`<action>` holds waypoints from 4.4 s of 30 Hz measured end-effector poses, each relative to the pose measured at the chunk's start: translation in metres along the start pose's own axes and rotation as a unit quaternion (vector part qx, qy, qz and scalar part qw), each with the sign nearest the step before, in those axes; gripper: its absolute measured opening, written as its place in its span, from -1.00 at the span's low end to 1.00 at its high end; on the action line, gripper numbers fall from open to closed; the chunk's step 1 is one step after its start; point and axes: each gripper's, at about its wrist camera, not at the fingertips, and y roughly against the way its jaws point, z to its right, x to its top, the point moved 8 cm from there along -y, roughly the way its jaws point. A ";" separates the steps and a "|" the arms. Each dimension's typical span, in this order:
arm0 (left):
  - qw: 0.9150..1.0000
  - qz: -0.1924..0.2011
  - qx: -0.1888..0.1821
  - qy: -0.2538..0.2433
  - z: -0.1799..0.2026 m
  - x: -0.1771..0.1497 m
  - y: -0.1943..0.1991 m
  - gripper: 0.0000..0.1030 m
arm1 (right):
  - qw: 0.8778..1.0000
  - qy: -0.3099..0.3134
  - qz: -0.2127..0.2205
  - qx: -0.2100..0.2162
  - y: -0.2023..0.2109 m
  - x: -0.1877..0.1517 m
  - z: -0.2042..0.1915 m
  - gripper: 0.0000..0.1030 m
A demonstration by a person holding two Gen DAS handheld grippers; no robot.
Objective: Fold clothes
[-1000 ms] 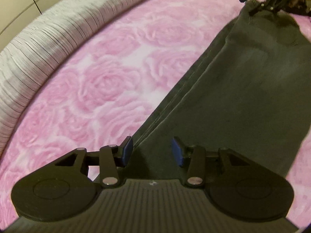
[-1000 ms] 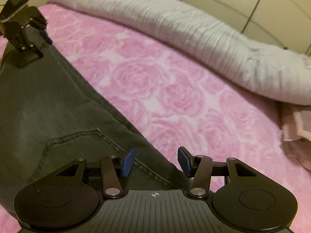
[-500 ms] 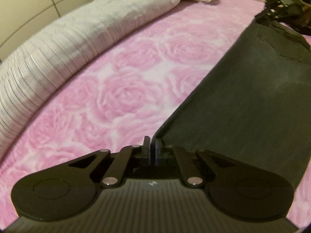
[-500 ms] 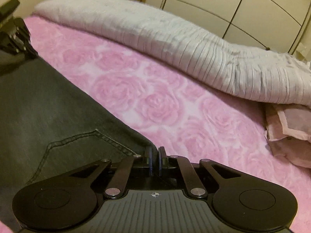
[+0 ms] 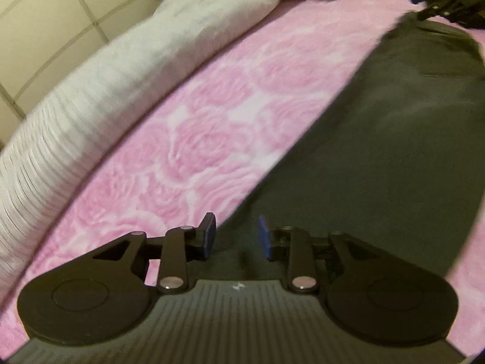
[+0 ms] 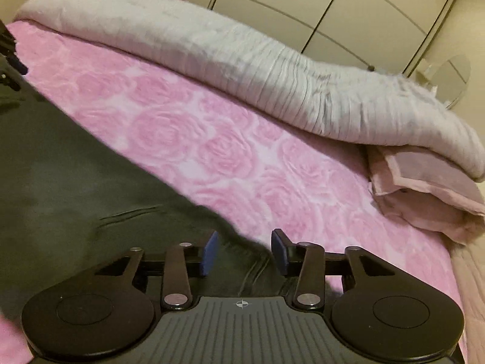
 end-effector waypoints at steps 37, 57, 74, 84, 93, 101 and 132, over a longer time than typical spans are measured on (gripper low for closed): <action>0.947 0.171 -0.108 -0.249 0.223 0.078 0.048 -0.99 | 0.925 -0.359 0.052 0.113 0.068 -0.062 -0.146 -0.11; 0.943 0.141 -0.089 -0.289 0.237 0.051 0.052 -0.69 | 0.922 -0.364 0.038 0.124 0.128 -0.084 -0.131 -0.91; 0.932 0.168 -0.059 -0.315 0.312 0.078 0.026 -0.91 | 0.728 -0.681 0.063 0.043 0.079 -0.189 0.038 0.16; 0.937 0.159 -0.081 -0.301 0.314 0.074 0.022 -0.79 | 0.725 -0.686 0.054 0.034 0.054 -0.201 0.082 -0.43; 0.965 0.102 -0.019 -0.240 0.240 -0.003 0.070 -0.65 | 0.803 -0.595 0.014 0.003 0.109 -0.185 0.046 0.08; 0.987 -0.001 0.098 -0.131 0.126 -0.128 0.116 -0.34 | 0.937 -0.334 0.046 0.088 0.150 -0.089 -0.103 0.10; 0.909 -0.116 0.207 -0.344 -0.035 -0.256 0.028 -0.77 | 0.896 0.430 0.027 -0.104 0.076 -0.130 -0.204 0.14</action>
